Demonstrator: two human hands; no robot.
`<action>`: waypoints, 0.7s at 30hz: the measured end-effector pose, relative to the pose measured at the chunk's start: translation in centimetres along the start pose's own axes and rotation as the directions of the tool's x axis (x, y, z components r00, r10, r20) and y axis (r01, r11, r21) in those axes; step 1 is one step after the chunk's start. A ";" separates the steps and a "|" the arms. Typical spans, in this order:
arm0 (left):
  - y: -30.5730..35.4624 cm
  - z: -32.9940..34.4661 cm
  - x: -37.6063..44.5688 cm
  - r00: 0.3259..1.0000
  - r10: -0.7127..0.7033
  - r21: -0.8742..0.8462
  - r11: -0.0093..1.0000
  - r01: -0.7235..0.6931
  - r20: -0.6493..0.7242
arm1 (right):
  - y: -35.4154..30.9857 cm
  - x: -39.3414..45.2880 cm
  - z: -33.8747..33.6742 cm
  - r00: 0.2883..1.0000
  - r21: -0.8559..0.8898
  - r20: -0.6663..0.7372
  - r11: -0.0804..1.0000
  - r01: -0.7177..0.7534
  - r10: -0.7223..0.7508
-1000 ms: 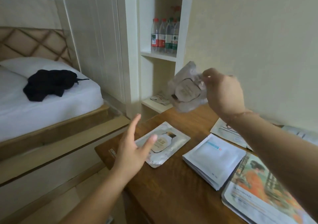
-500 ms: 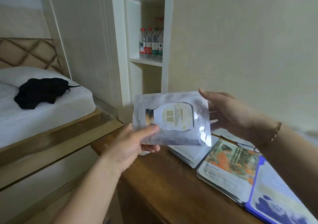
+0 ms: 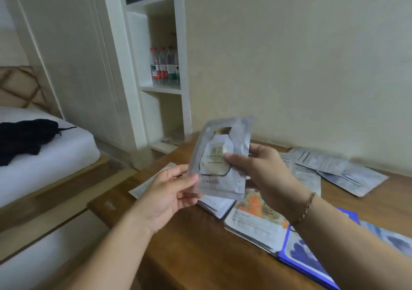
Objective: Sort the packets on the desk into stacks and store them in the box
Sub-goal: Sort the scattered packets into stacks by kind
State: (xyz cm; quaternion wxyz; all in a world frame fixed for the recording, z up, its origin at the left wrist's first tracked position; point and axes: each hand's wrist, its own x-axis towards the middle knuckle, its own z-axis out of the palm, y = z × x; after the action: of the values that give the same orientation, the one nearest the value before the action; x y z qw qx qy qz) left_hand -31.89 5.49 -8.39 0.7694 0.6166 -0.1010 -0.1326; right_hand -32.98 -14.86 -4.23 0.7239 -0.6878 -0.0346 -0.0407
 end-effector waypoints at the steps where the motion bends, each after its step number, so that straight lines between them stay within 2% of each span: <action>1: 0.0 -1.0 0.1 0.999 0.010 0.020 1.000 -0.009 -0.042 | -0.1 0.5 0.0 1.000 0.003 0.008 1.000 -0.001 0.001; 4: 0.5 -4.7 0.4 0.991 0.042 0.166 0.986 -0.020 -0.127 | -0.2 3.8 0.2 0.999 -0.009 -0.051 1.000 -0.003 0.002; 7: 0.8 -8.1 1.5 0.955 0.109 0.280 0.959 -0.029 -0.275 | 0.8 7.8 2.2 1.000 -0.263 0.012 0.965 -0.014 0.018; 10: 0.4 -11.2 3.2 0.897 0.168 0.405 0.914 0.014 -0.410 | 3.3 11.7 4.8 0.998 -0.514 0.035 0.857 -0.027 0.053; 14: -1.7 -15.0 5.1 0.849 0.218 0.602 0.786 0.139 -0.481 | 7.7 14.7 7.3 0.989 -0.630 0.051 0.773 -0.073 0.135; 17: -3.3 -16.9 5.9 0.843 0.231 0.690 0.693 0.208 -0.487 | 9.8 15.5 8.3 0.987 -0.722 0.082 0.691 -0.037 0.138; 19: -3.9 -17.3 6.1 0.847 0.235 0.740 0.626 0.244 -0.478 | 10.6 16.0 8.3 0.983 -0.790 0.095 0.613 -0.019 0.154; 21: -4.2 -17.0 5.9 0.852 0.271 0.822 0.499 0.274 -0.448 | 10.8 16.4 8.2 0.982 -0.869 0.103 0.494 0.011 0.159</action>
State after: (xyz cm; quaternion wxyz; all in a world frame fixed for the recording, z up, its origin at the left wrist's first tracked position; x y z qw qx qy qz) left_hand -21.23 18.32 -16.22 0.3509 0.9281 0.0604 0.1086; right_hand -15.51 -6.28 -12.79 0.2770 -0.9593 -0.0411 0.0369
